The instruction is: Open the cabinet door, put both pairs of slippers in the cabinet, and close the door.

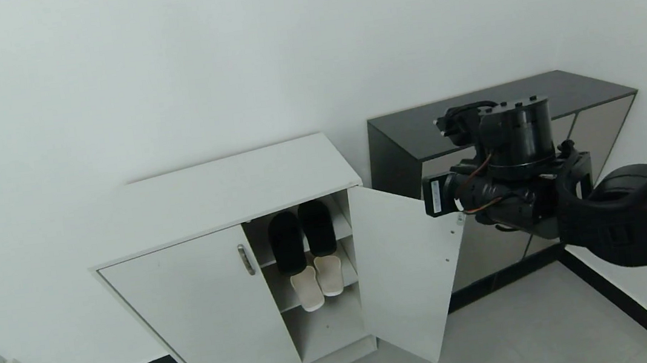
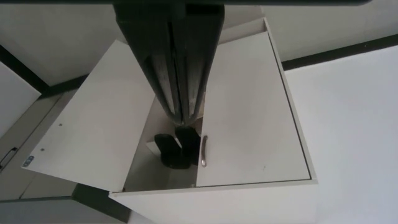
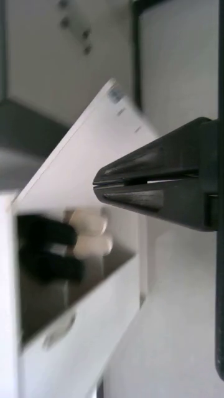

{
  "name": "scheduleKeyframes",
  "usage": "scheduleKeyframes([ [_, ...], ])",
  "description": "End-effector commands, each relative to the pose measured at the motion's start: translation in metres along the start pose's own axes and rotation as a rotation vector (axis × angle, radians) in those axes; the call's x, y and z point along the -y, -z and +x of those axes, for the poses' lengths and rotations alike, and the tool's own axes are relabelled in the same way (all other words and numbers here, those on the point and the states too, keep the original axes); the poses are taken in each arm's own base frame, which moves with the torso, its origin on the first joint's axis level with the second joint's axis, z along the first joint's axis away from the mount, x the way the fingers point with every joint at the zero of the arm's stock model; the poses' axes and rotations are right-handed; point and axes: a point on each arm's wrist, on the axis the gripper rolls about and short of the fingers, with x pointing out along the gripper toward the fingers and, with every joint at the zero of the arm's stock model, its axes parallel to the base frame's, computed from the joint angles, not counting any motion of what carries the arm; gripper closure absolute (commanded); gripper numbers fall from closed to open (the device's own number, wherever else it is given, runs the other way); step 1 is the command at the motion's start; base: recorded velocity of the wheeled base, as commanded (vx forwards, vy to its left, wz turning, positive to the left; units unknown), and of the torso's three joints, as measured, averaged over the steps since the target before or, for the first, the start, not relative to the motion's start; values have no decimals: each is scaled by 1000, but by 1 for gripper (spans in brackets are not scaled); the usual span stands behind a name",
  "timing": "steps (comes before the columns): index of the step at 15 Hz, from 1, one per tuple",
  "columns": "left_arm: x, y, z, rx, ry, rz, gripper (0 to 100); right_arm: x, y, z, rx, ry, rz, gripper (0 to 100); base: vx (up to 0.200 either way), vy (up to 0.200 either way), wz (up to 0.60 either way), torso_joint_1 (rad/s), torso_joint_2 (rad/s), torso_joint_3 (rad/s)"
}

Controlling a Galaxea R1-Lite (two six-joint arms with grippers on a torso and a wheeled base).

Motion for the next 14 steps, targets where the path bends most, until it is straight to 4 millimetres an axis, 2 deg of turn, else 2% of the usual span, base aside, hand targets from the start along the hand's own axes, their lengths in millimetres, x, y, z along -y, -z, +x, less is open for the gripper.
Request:
scheduleKeyframes([
  [1, 0, 0, 0, 0, 0, -1, 100, 26, -8, 25, -21, 2, 20, 100, 0, 0, 0, 0, 0, 0],
  [3, 0, 0, 0, 0, 0, -1, 100, 43, -10, 42, -41, -16, 34, 100, 0, 0, 0, 0, 0, 0],
  [6, 0, 0, 0, 0, 0, -1, 100, 65, -1, 86, -91, 44, 50, 100, 0, 0, 0, 0, 0, 0],
  [7, 0, 0, 0, 0, 0, -1, 100, 66, 0, 87, -93, 46, 50, 100, 0, 0, 0, 0, 0, 0],
  [8, 0, 0, 0, 0, 0, -1, 100, 72, 7, 106, -99, 61, 54, 100, 0, 0, 0, 0, 0, 0],
  [11, 0, 0, 0, 0, 0, 4, 100, 78, 19, 133, -107, 79, 57, 100, 0, 0, 0, 0, 0, 0],
  [14, 0, 0, 0, 0, 0, 2, 100, 83, 27, 149, -110, 91, 60, 100, 0, 0, 0, 0, 0, 0],
])
